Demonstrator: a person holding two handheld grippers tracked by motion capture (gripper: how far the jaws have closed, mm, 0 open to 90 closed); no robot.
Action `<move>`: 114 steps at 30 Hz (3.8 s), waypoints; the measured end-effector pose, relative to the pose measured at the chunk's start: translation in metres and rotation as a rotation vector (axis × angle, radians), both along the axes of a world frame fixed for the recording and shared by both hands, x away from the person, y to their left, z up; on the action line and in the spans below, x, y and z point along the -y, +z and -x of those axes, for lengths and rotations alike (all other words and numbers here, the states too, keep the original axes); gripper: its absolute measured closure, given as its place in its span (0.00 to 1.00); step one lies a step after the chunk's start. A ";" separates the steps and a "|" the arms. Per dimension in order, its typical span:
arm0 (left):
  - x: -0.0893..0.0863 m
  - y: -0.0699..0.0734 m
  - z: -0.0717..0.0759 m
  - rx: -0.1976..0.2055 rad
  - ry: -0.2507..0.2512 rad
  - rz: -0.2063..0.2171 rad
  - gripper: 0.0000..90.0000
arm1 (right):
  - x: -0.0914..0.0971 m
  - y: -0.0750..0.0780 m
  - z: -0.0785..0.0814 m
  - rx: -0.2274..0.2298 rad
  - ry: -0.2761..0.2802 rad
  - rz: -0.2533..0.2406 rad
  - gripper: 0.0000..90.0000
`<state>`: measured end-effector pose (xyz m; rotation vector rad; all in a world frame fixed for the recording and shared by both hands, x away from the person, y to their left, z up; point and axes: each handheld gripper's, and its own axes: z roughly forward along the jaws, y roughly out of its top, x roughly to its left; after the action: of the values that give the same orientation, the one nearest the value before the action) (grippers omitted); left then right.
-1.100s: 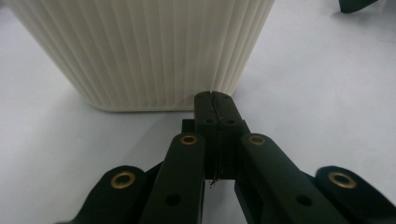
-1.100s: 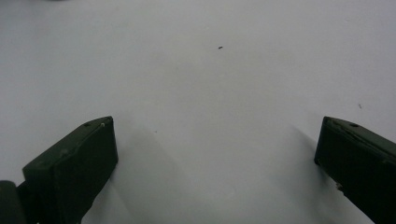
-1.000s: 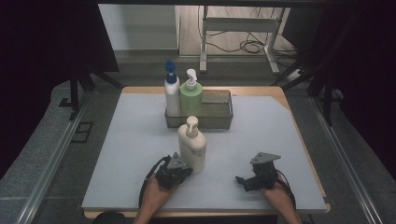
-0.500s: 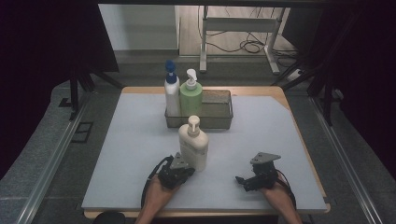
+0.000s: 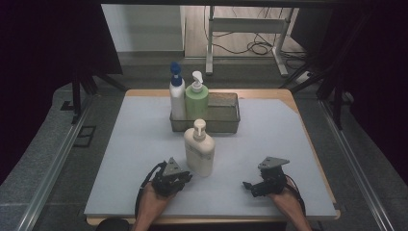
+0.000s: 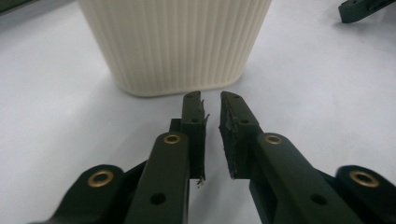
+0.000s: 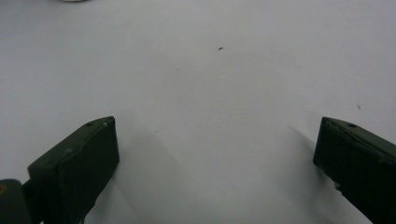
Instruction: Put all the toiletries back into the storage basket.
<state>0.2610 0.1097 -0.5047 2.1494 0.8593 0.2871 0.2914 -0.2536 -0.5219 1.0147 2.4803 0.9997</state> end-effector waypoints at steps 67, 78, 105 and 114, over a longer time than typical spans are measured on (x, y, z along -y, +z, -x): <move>-0.038 -0.019 0.009 -0.030 0.257 -0.087 0.14 | -0.127 0.085 -0.018 0.095 0.196 -0.177 0.09; -0.038 -0.020 0.009 -0.029 0.258 -0.087 0.14 | -0.146 0.089 -0.025 0.116 0.183 -0.156 0.15; -0.038 -0.020 0.009 -0.028 0.257 -0.089 0.14 | -0.165 0.098 -0.033 0.116 0.164 -0.105 0.42; -0.038 -0.020 0.009 -0.027 0.258 -0.089 0.14 | -0.160 0.105 -0.036 0.097 0.178 -0.105 0.43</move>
<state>0.2516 0.1478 -0.5243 2.1272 1.1612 0.4341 0.3270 -0.0935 -0.4166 0.7650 2.4942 1.2138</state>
